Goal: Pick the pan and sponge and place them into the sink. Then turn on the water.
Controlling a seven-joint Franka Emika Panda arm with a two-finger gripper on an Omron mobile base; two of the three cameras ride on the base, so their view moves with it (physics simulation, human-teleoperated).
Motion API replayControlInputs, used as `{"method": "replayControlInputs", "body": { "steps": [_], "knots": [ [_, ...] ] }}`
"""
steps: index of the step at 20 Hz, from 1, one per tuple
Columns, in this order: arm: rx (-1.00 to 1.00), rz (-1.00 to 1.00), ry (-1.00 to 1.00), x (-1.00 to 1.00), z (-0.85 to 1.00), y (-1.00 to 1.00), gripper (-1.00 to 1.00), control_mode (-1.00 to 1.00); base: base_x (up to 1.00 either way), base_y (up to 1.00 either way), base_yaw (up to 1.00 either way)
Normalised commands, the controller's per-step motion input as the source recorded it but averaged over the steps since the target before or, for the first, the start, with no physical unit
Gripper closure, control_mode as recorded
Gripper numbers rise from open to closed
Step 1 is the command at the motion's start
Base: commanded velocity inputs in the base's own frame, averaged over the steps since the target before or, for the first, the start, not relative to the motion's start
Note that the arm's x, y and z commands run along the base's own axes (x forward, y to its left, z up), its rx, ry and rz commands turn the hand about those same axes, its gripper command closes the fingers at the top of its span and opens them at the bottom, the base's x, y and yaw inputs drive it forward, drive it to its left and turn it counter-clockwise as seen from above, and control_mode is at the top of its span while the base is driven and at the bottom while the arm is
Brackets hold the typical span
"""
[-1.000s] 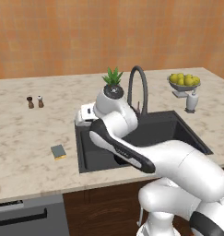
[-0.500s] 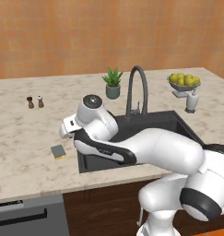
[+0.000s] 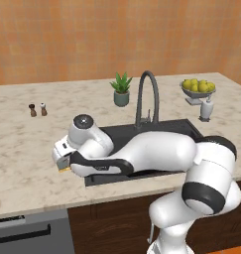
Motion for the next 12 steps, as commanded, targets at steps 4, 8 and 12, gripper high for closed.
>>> {"method": "replayControlInputs", "body": {
  "steps": [4, 8, 12],
  "knots": [
    [0.00, 0.07, 0.00, 0.00, -0.29, 0.02, -1.00, -1.00, 0.00, 0.00, 0.00],
    [-0.02, 0.07, 0.00, 0.12, -0.35, 0.14, -1.00, -1.00, 0.00, 0.00, 0.00],
    [-0.04, 0.08, 0.00, 0.20, -0.31, 0.18, -1.00, -1.00, 0.00, 0.00, 0.00]
  ]
}}
